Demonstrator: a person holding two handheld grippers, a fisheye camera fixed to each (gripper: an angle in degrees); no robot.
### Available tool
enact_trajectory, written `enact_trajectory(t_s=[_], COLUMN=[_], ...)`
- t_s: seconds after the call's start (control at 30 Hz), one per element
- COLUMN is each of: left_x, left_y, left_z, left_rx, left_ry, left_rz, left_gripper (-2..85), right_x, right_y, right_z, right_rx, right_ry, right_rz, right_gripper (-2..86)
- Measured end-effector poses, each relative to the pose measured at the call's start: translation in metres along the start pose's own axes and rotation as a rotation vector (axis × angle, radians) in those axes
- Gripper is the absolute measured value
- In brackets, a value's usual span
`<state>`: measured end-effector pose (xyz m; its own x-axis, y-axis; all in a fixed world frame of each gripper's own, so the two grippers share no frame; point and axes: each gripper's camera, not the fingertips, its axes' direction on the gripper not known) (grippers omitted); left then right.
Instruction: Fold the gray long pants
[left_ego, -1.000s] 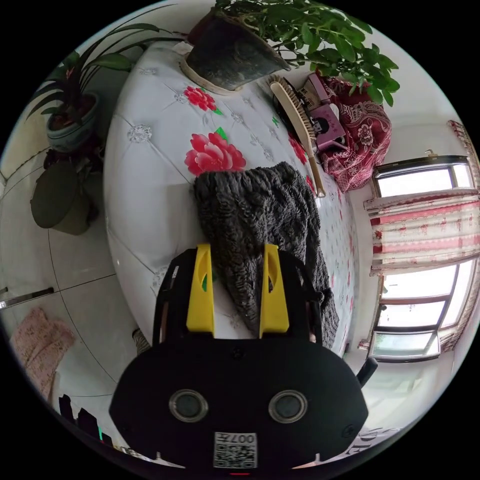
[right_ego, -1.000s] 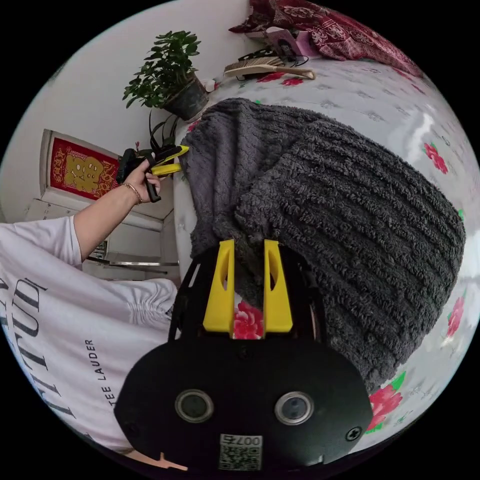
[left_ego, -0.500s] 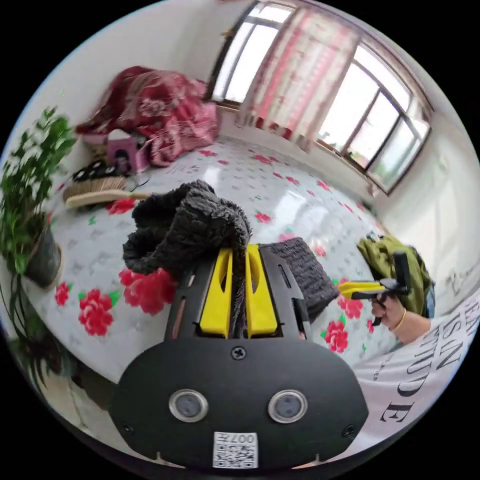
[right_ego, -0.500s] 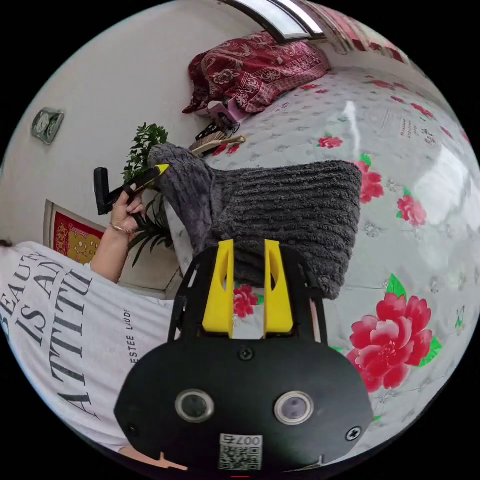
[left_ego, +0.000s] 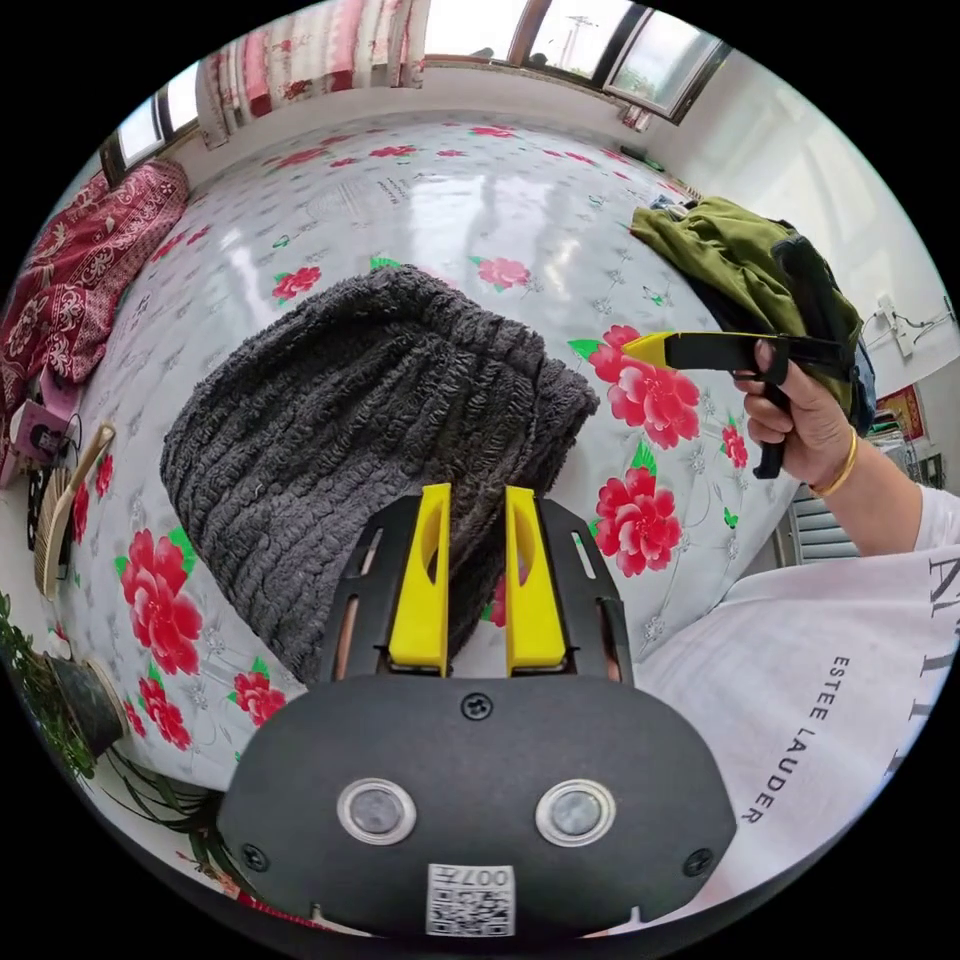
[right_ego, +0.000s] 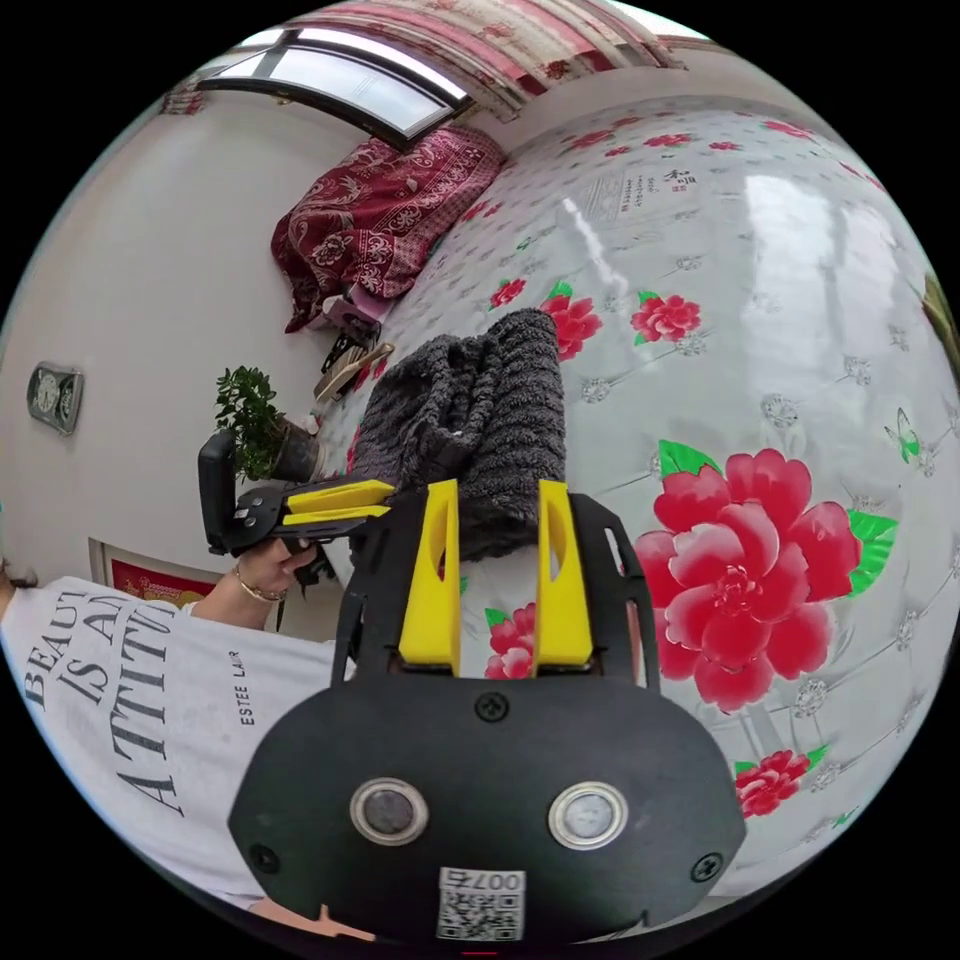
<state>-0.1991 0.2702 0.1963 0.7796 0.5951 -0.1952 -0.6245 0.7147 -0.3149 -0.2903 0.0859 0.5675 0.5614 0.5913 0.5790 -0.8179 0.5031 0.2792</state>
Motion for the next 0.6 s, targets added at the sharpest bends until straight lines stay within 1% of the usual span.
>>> enact_trajectory(t_s=[0.3, 0.6], left_x=[0.001, -0.003], left_y=[0.011, 0.021], left_z=[0.0, 0.012], left_rx=[-0.007, -0.018], left_ry=[0.007, 0.046], left_rz=[-0.081, -0.117], left_gripper=[8.9, 9.7], right_x=[0.029, 0.055], right_y=[-0.068, -0.089], right_z=[0.009, 0.01], right_rx=[-0.043, -0.075], right_ry=[-0.041, -0.055], right_rz=[-0.005, 0.023], right_gripper=[12.3, 12.9])
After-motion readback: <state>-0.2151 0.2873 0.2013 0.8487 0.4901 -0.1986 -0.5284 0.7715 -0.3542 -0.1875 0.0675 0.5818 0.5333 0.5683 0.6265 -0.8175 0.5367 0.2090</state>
